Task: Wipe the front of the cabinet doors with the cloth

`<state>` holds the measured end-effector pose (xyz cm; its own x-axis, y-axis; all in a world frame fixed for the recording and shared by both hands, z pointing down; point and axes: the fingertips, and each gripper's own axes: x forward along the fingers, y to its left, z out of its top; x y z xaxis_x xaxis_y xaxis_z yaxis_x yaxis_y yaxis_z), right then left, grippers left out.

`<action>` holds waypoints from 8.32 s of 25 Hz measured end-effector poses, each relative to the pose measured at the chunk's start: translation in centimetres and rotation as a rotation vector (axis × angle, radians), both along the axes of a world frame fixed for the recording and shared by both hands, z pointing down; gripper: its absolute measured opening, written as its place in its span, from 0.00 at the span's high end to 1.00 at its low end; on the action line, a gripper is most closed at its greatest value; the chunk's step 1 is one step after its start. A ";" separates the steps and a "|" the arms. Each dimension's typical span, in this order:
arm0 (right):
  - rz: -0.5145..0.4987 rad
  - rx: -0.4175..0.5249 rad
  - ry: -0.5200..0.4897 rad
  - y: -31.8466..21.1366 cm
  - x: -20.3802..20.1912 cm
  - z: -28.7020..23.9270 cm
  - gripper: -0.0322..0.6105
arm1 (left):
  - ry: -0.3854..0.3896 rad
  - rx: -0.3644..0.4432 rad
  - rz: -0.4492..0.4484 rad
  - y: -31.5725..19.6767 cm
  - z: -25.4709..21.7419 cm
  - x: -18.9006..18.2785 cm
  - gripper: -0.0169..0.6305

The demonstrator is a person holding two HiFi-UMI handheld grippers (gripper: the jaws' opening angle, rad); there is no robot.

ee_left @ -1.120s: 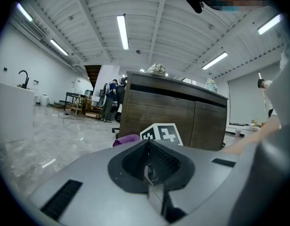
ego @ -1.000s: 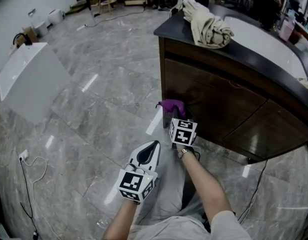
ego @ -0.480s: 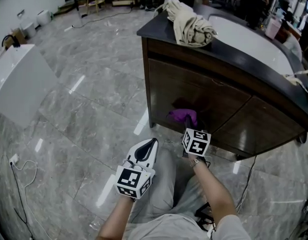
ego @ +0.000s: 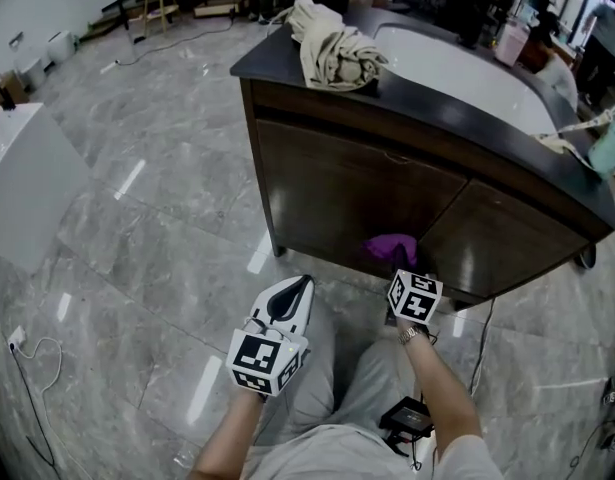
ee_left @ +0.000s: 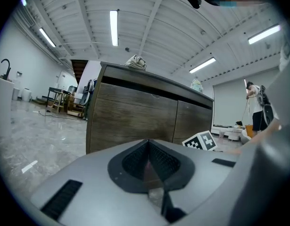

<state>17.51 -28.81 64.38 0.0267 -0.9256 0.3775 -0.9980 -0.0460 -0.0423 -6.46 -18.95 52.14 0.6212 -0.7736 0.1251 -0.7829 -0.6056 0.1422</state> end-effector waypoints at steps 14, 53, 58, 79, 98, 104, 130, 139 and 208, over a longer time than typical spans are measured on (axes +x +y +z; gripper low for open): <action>-0.184 -0.034 0.006 1.1 -10.5 2.2 0.71 | 0.010 -0.015 -0.028 0.0 0.6 -1.9 0.96; -0.001 -0.187 0.049 -1.4 -2.8 11.1 0.71 | -0.007 -0.031 -0.083 0.3 1.6 -4.5 0.96; 0.039 -0.205 0.090 0.1 1.0 11.2 0.71 | -0.002 -0.030 -0.058 0.2 1.5 -3.2 0.96; -0.328 -0.198 -0.025 -5.9 -24.0 13.1 0.71 | -0.021 -0.044 -0.168 1.4 1.7 -9.9 0.96; -0.169 -0.259 -0.102 -7.4 -18.6 16.1 0.71 | -0.032 -0.046 -0.162 1.5 2.1 -9.2 0.96; -0.041 -0.312 -0.066 -3.5 -8.7 17.0 0.71 | -0.021 -0.042 -0.092 1.1 1.8 -5.8 0.96; 0.319 -0.365 0.082 8.9 23.2 16.0 0.71 | -0.064 -0.032 -0.011 2.7 1.6 1.3 0.96; 0.610 -0.377 0.054 17.3 36.6 14.1 0.71 | -0.053 -0.048 0.105 2.9 1.4 8.3 0.96; -0.301 0.285 -0.081 37.7 -6.4 -68.2 0.74 | 0.031 -0.030 0.232 21.5 -55.5 1.1 0.96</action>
